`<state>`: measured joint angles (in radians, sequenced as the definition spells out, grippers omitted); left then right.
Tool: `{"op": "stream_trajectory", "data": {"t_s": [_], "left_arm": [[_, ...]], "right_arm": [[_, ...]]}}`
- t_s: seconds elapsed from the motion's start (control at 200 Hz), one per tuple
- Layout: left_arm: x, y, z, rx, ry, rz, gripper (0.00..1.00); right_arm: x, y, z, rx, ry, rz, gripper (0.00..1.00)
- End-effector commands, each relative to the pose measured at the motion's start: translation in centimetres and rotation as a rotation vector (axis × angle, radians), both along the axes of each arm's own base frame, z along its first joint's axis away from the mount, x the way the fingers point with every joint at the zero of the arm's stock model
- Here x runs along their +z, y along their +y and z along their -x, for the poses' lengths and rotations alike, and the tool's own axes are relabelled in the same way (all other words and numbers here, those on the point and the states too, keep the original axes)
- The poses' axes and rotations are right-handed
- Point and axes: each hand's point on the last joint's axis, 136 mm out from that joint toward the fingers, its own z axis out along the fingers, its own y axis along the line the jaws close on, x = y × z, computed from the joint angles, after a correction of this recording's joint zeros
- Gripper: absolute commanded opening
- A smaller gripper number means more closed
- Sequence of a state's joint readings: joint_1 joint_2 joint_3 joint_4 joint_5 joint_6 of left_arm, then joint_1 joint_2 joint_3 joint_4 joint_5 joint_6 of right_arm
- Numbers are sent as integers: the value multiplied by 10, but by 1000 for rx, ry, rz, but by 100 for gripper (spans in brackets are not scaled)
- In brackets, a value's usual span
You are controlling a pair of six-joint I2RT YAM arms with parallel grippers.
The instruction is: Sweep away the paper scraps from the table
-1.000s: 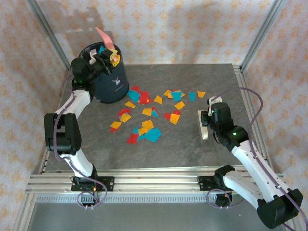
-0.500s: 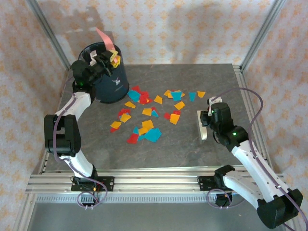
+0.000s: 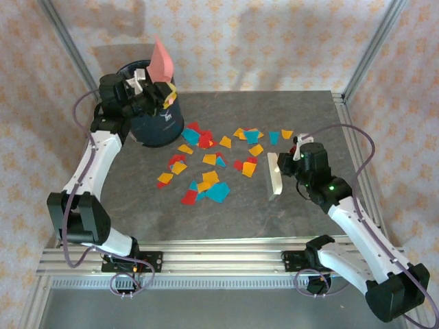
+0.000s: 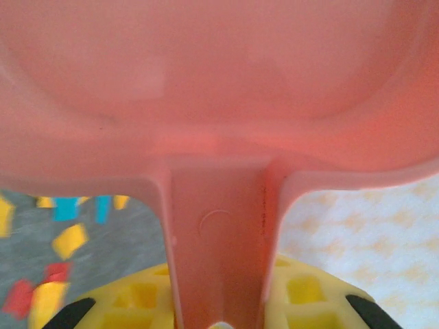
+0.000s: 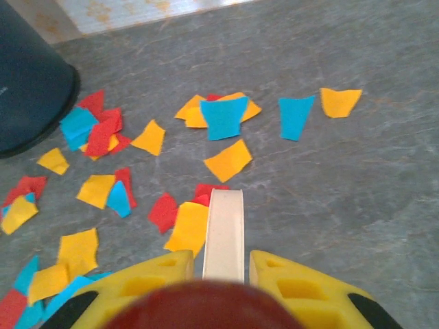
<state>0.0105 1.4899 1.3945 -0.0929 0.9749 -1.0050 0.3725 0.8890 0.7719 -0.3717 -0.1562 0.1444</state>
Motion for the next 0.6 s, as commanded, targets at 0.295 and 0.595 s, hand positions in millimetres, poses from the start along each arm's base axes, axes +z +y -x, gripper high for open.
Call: {"op": "stream_trajectory", "data": {"t_s": [0.295, 0.595], "left_arm": [[-73, 29, 108, -148, 101, -816, 0], [-104, 64, 153, -131, 206, -1015, 0]], "right_arm": [[35, 83, -6, 248, -35, -354, 0], [26, 150, 0, 403, 7, -385, 0]]}}
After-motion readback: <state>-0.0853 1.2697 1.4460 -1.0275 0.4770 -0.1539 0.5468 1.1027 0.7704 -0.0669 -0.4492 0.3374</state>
